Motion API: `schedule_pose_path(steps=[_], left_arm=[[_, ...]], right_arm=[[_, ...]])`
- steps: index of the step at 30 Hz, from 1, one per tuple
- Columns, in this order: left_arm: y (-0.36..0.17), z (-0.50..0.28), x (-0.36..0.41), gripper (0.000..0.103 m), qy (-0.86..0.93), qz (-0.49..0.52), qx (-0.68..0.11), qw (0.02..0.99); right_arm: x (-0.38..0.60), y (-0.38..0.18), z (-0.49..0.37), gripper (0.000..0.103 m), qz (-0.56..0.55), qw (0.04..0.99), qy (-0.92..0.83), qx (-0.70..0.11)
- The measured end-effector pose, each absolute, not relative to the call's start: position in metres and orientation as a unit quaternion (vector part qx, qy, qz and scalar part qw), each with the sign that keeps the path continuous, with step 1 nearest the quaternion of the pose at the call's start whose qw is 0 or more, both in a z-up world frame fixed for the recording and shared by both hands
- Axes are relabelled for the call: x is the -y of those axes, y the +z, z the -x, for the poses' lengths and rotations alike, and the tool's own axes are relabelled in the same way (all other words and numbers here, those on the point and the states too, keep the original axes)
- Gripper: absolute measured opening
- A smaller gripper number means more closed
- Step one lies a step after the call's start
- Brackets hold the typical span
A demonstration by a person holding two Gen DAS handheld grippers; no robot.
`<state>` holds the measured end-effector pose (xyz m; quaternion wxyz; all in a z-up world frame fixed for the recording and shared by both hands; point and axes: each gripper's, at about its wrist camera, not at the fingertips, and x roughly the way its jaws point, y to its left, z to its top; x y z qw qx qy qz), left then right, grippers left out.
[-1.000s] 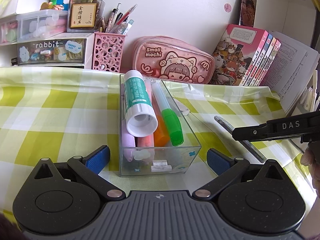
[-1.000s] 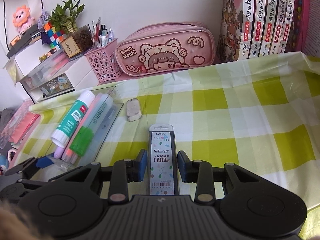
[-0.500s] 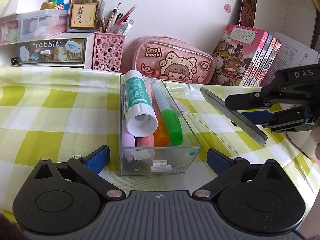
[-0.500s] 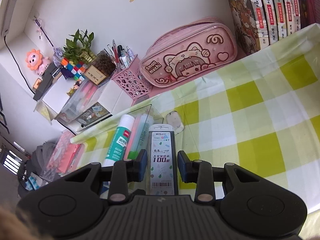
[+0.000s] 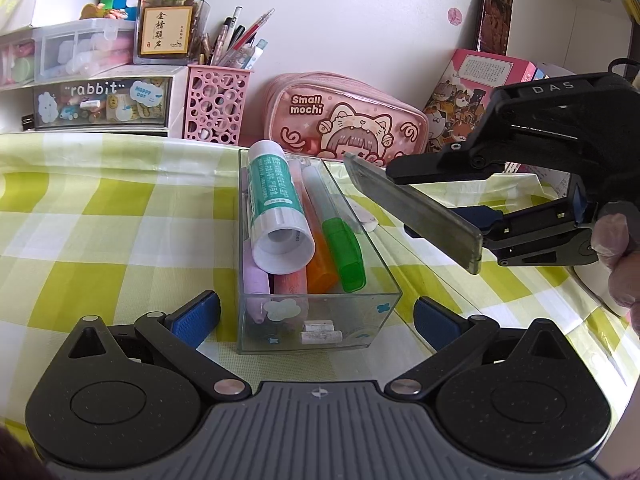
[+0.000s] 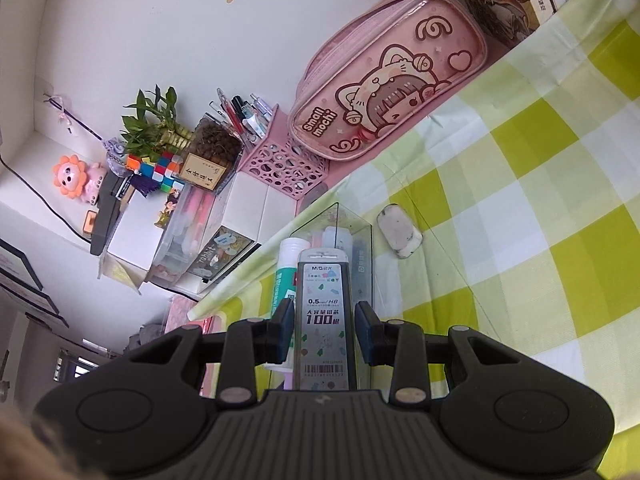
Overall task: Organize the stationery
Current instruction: 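Lower the lead case into the clear tray and open the right gripper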
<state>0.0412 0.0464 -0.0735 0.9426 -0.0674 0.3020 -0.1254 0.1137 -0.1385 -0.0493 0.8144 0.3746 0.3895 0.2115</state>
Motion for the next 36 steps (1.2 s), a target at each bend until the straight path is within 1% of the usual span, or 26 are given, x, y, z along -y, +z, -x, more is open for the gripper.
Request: schedule_pose_path(steps=[10,17,23,36], left_arm=[[-0.074,-0.042,-0.047,0.098,-0.134,0.071,-0.301,0.941],[-0.074,-0.043,-0.048,0.098,-0.138,0.077,-0.300,0.941],[-0.074,-0.042,-0.050,0.098,-0.140,0.082,-0.298,0.941],[-0.074,-0.042,-0.049,0.098,-0.140,0.081,-0.298,0.941]], right_arm=[[0.123,-0.057,-0.123,0.058,-0.419,0.791,0.197,-0.400],[0.110,-0.050,-0.134,0.058,-0.424,0.795,0.190,-0.390],[0.099,-0.053,-0.141,0.059,-0.423,0.793,0.183,-0.398],[0.112,-0.048,-0.129,0.062,-0.414,0.803,0.187,-0.385]])
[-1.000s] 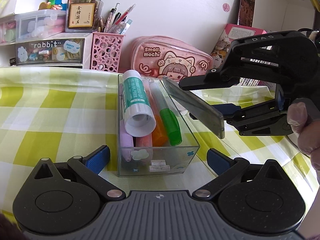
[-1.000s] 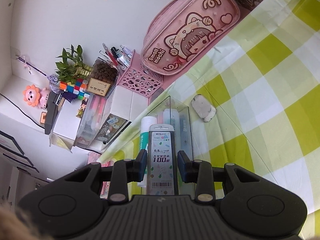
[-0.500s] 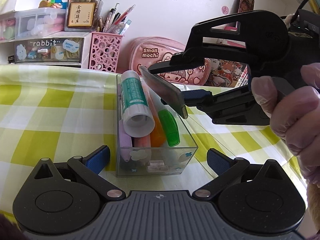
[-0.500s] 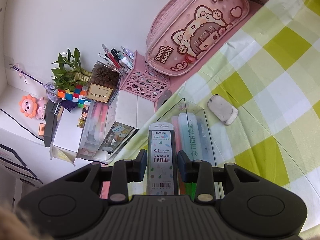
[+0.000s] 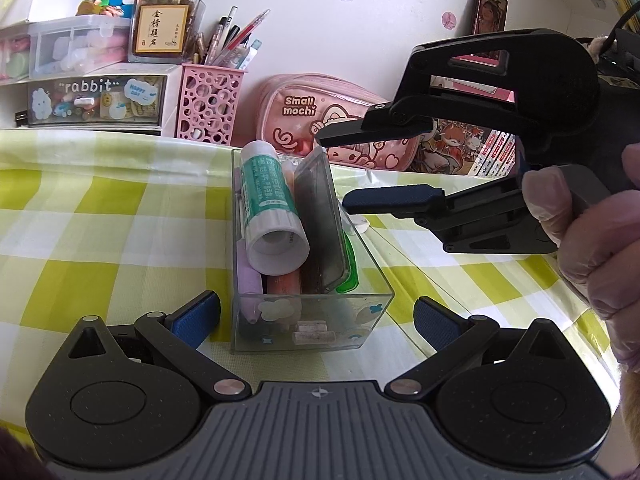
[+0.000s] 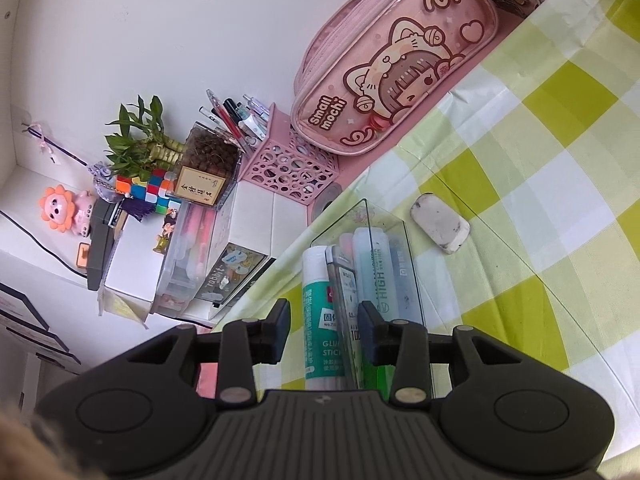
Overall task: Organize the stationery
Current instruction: 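Lower the lead case into the clear tray and open the right gripper, then move the right tool to the white eraser and grasp it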
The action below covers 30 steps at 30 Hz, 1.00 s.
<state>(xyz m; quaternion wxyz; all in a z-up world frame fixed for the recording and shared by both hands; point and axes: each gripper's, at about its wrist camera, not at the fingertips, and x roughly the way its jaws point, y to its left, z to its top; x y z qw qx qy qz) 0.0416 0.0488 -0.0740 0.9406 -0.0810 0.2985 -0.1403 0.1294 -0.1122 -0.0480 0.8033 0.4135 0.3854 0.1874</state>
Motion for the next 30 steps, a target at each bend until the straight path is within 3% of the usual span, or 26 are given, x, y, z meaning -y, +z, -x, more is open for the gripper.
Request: schedule_pose_path(steps=[8,21,30], left_arm=[[-0.073,-0.043,-0.037,0.098,-0.128,0.040,-0.311,0.941],[-0.055,-0.012,-0.041,0.098,-0.042,0.120,-0.374,0.919],[-0.059,-0.018,-0.030,0.098,-0.014,0.108,-0.359,0.927]], right_arm=[[0.134,-0.044,-0.105,0.068,-0.375,0.829,0.176,-0.375],[0.177,-0.055,-0.053,0.088,-0.306,0.863,0.132,-0.380],[0.146,-0.051,-0.069,0.090,-0.181,0.901,0.168,-0.358]])
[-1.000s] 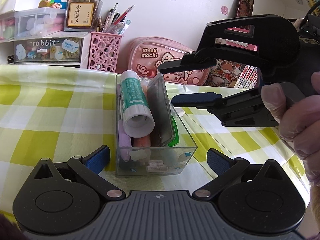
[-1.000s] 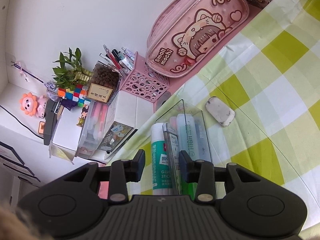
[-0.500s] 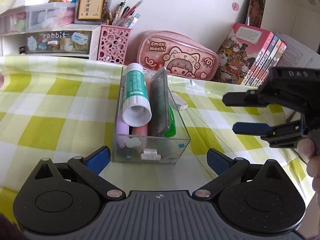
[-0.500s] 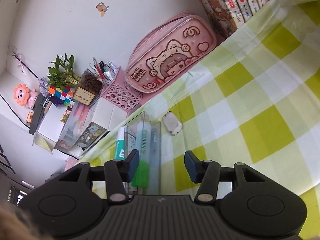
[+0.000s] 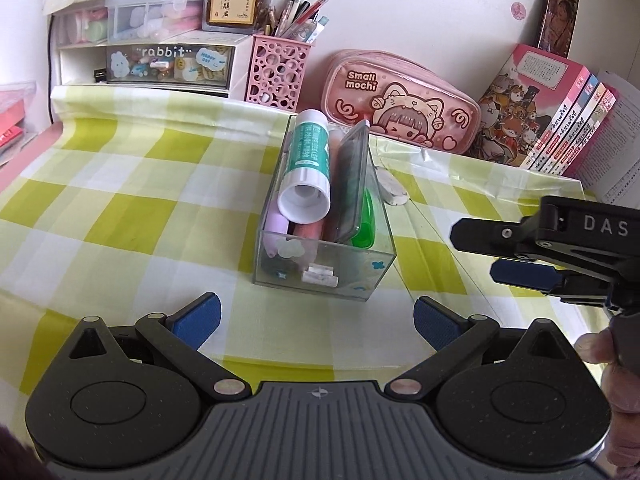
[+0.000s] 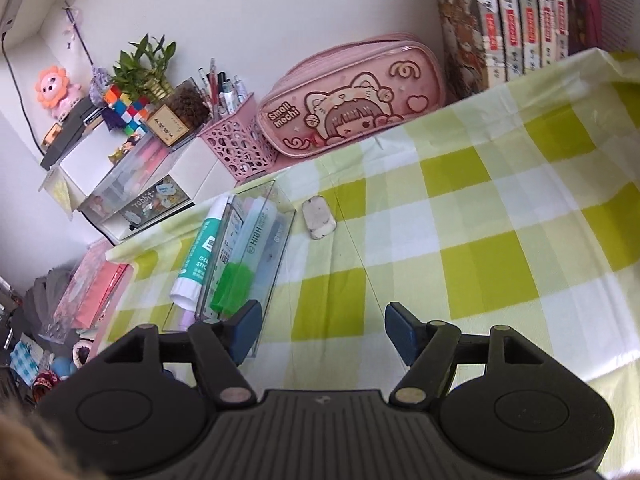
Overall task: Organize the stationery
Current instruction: 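Move the right tool to the white eraser and grasp it, then carry the eraser over the clear tray and release it inside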
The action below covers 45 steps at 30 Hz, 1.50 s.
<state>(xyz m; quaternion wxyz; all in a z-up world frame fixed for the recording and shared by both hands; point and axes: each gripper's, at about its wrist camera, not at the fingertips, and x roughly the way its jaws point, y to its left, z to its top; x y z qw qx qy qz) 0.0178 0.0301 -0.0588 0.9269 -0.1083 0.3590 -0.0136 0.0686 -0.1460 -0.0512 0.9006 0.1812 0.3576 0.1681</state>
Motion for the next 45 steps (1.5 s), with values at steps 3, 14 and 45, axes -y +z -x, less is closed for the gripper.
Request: schedule_pose_path(steps=[3,14,45], left_arm=[[-0.061,-0.022,-0.026,0.098,-0.005,0.103,-0.347,0.932],[-0.063,-0.031,-0.024,0.098,-0.003,0.095,-0.344,0.934],[-0.065,-0.036,-0.025,0.098,-0.002,0.097,-0.332,0.938]], right_arm=[[0.135,-0.054,-0.095,0.090,-0.136,0.902,0.186,-0.367],[0.103,-0.063,-0.151,0.086,-0.037,0.913,0.195,-0.356],[0.099,-0.069,-0.158,0.058,-0.039,0.930,0.174,-0.320]])
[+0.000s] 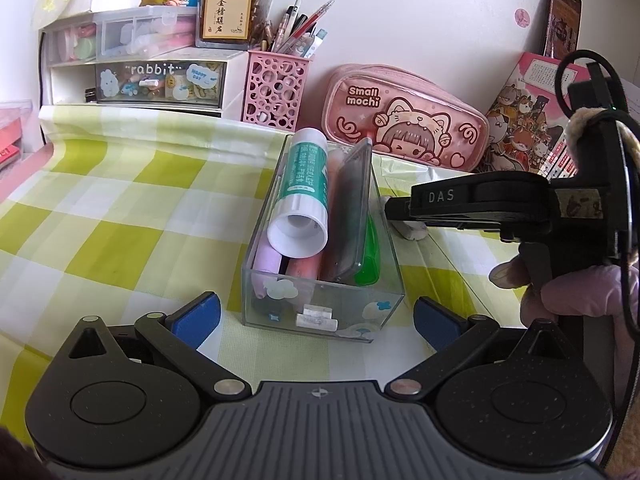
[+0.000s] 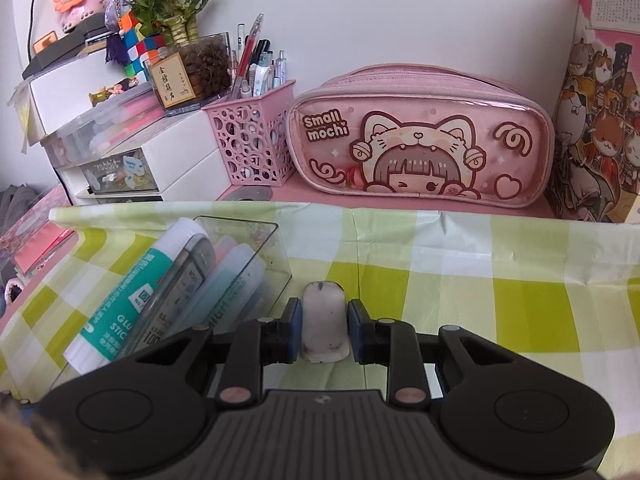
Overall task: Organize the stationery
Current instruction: 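Carry the eraser over the clear tray and release it inside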
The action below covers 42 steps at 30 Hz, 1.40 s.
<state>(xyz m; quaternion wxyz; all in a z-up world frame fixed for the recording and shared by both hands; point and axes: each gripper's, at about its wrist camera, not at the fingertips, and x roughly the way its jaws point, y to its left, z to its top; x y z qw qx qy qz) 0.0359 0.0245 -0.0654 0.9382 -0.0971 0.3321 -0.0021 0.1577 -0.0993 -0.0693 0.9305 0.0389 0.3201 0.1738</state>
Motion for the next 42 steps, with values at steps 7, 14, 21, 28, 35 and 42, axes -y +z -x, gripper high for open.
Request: schedule_pose_path(steps=[7,14,21,28,35,42], left_arm=[[-0.067,-0.035,-0.023,0.097,0.001,0.090,-0.321,0.943],[-0.069,-0.035,-0.025,0.098,-0.003,0.096,-0.314,0.945],[-0.070,-0.035,-0.022,0.098,-0.004,0.084,-0.312,0.946],[-0.070,-0.035,-0.023,0.098,-0.007,0.081,-0.310,0.947],[-0.070,-0.035,-0.024,0.098,-0.010,0.085,-0.309,0.947],[-0.071,-0.035,-0.025,0.098,-0.011,0.086,-0.308,0.947]], right_arm=[[0.127,-0.068,-0.154,0.058,-0.156,0.905,0.168,-0.358],[0.141,-0.047,-0.157,0.058,-0.232,0.887,0.185,-0.354],[0.121,-0.021,-0.171,0.058,-0.225,0.886,0.218,-0.341],[0.099,-0.010,-0.181,0.058,-0.234,0.875,0.231,-0.354],[0.089,-0.015,-0.183,0.058,-0.231,0.869,0.231,-0.371],[0.091,-0.014,-0.188,0.059,-0.229,0.873,0.219,-0.372]])
